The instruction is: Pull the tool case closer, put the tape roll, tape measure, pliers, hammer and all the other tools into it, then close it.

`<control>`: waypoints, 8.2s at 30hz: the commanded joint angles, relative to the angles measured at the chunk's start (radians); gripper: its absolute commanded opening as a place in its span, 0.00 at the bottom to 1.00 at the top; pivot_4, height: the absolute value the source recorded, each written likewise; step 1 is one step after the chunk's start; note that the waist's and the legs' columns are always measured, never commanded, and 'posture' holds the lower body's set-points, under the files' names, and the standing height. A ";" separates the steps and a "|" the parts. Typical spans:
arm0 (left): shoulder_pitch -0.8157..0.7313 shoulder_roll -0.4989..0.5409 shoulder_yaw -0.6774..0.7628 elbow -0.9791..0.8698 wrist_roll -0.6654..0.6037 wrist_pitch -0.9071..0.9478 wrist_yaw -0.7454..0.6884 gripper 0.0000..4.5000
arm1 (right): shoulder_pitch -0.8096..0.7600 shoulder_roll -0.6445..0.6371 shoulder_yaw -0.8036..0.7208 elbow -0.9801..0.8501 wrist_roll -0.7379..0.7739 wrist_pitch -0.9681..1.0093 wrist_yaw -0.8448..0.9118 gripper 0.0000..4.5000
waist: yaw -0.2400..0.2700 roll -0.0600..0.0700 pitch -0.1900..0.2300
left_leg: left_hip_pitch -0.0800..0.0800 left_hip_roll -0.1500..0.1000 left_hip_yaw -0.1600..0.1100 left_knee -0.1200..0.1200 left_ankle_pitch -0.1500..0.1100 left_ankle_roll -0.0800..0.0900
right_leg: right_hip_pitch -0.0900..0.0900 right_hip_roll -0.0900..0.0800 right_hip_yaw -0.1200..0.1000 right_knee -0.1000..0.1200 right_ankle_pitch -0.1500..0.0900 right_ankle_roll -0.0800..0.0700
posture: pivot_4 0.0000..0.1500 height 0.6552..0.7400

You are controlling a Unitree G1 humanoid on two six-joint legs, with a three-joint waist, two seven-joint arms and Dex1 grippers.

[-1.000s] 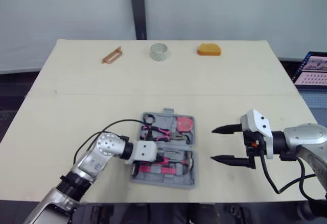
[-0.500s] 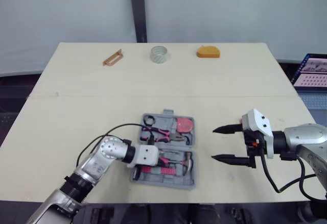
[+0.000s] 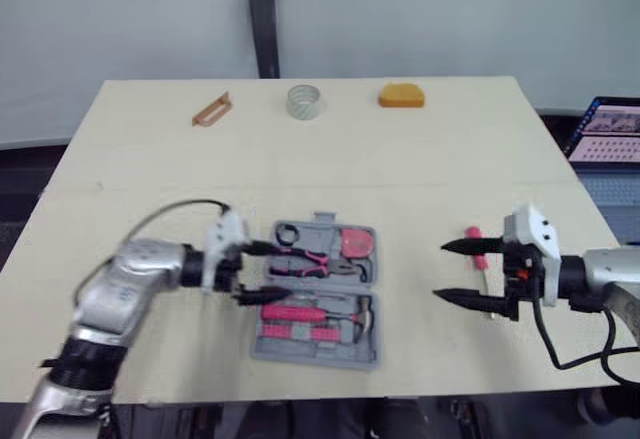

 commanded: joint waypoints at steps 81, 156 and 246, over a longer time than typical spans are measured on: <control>-0.221 -0.366 -0.276 0.188 0.162 -0.532 0.033 0.97 | -0.039 0.576 -0.015 0.306 -0.379 -0.130 -0.832 1.00 | -0.024 0.004 0.007 | 0.009 0.002 0.011 -0.008 0.000 -0.002 | -0.001 0.000 0.002 0.000 0.000 0.000 | 1.00 1.00; 0.705 0.070 0.349 -0.136 -0.005 -0.596 -0.126 1.00 | -0.618 0.504 1.025 -0.296 -0.272 0.584 -0.454 0.08 | -0.030 0.001 0.012 | -0.006 0.006 0.012 -0.005 -0.002 -0.004 | -0.019 0.002 0.001 0.005 0.000 -0.002 | 1.00 1.00; 0.616 0.055 0.222 -0.102 0.041 -0.632 -0.064 1.00 | -0.245 0.534 0.948 0.074 -0.457 -0.186 -0.224 0.02 | -0.050 -0.001 0.011 | -0.005 0.006 0.013 -0.005 -0.002 -0.004 | -0.019 0.002 0.000 0.005 0.000 -0.002 | 1.00 1.00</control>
